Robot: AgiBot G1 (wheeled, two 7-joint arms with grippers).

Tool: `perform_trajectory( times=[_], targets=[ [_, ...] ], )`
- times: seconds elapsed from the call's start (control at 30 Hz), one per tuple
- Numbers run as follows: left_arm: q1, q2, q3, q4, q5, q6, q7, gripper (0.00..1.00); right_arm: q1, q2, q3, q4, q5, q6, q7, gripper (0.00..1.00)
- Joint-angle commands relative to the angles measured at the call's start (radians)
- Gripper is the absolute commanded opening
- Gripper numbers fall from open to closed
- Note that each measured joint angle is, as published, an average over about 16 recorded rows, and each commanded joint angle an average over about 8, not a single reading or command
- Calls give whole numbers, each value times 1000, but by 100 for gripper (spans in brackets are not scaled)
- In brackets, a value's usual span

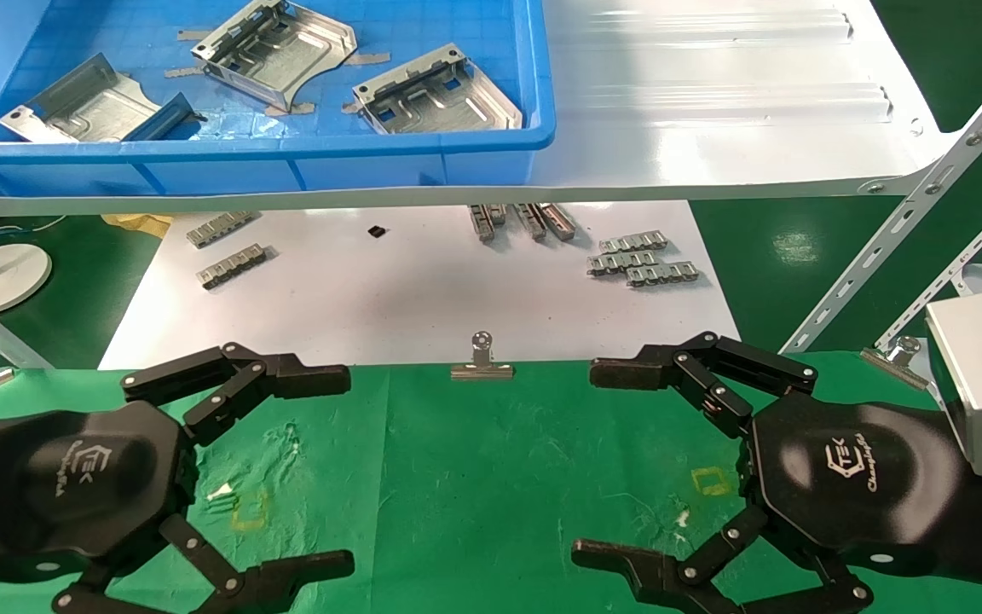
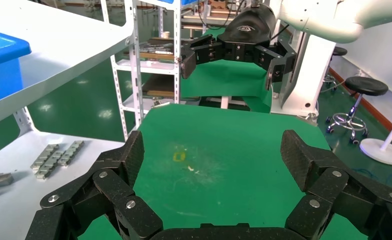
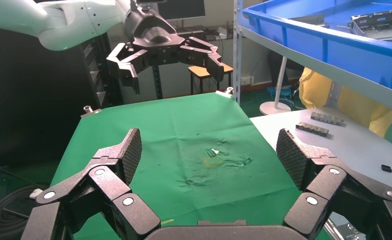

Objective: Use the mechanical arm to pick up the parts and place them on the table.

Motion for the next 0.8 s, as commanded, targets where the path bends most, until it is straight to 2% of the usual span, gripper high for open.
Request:
perform_trajectory(
  times=[0.03, 0.8],
  targets=[
    [0, 0, 0, 0, 0, 0, 0, 100, 0, 0, 0, 0, 0, 0, 0, 100],
    [0, 0, 0, 0, 0, 0, 0, 100, 0, 0, 0, 0, 0, 0, 0, 100]
  ],
)
